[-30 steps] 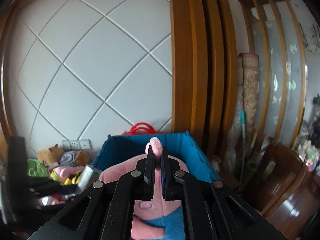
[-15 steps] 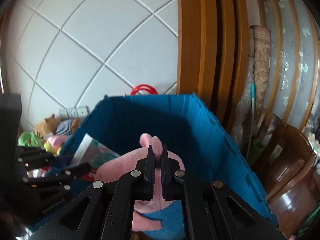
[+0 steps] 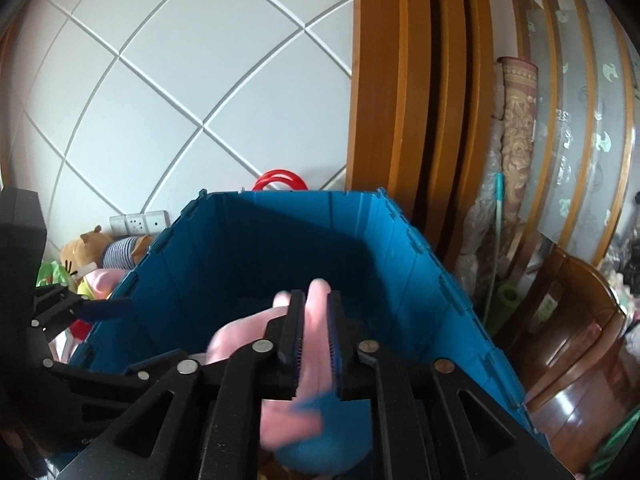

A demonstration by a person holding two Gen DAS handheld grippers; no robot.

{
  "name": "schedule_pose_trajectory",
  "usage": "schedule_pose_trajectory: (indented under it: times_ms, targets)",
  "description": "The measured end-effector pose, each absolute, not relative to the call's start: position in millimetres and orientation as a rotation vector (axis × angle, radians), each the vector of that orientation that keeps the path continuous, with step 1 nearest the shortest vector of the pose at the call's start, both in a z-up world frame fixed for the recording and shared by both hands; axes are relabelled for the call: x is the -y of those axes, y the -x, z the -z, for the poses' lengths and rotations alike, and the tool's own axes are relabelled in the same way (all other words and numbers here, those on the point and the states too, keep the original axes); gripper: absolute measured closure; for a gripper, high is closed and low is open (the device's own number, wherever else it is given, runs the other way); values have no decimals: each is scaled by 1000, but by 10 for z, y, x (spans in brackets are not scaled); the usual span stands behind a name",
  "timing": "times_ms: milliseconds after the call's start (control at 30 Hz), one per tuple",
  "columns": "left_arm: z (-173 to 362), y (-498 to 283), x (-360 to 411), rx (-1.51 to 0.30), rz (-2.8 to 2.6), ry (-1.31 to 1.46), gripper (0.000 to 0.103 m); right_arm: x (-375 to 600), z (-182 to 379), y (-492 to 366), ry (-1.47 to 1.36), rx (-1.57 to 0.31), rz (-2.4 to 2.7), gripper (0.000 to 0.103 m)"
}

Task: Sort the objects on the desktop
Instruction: 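Open the right gripper to drop the pig plush into the crate, then withdraw both grippers from the crate back over the heap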

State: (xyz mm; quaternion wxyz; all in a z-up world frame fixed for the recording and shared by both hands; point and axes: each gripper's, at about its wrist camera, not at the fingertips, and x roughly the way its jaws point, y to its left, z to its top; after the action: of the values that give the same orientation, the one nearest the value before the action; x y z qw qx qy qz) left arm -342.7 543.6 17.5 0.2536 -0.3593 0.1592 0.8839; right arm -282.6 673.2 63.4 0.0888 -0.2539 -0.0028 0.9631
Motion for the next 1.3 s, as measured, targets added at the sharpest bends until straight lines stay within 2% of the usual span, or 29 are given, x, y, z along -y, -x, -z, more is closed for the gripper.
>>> schedule_pose_trajectory:
  times_ms: [33, 100, 167, 233, 300, 367, 433, 933, 1300]
  targets:
    - [-179, 3423, -5432, -432, -2402, 977, 32, -6733, -642, 2819, 753, 10, -2864, 85]
    - [-189, 3416, -5414, -429, -2404, 978, 32, -6728, -642, 2800, 749, 13, -2856, 70]
    - [-201, 3413, -5380, -420, -2410, 980, 32, -6716, -638, 2775, 742, 21, -2846, 34]
    - [-213, 3408, -5347, -415, -2413, 981, 32, -6704, -635, 2751, 735, 30, -2836, 25]
    - [-226, 3396, -5311, -410, -2416, 981, 32, -6696, -641, 2725, 729, 34, -2829, 22]
    - [-243, 3371, -5280, -401, -2415, 978, 32, -6688, -649, 2699, 721, 37, -2822, 9]
    - [-266, 3331, -5245, -398, -2419, 974, 32, -6677, -650, 2667, 715, 39, -2817, 3]
    - [-413, 2833, -4600, -325, -2444, 871, 32, -6290, -570, 2276, 710, 47, -2798, 1]
    - [-307, 2598, -3872, -311, -2478, 858, 31, -5841, -541, 2014, 687, 30, -2787, 1]
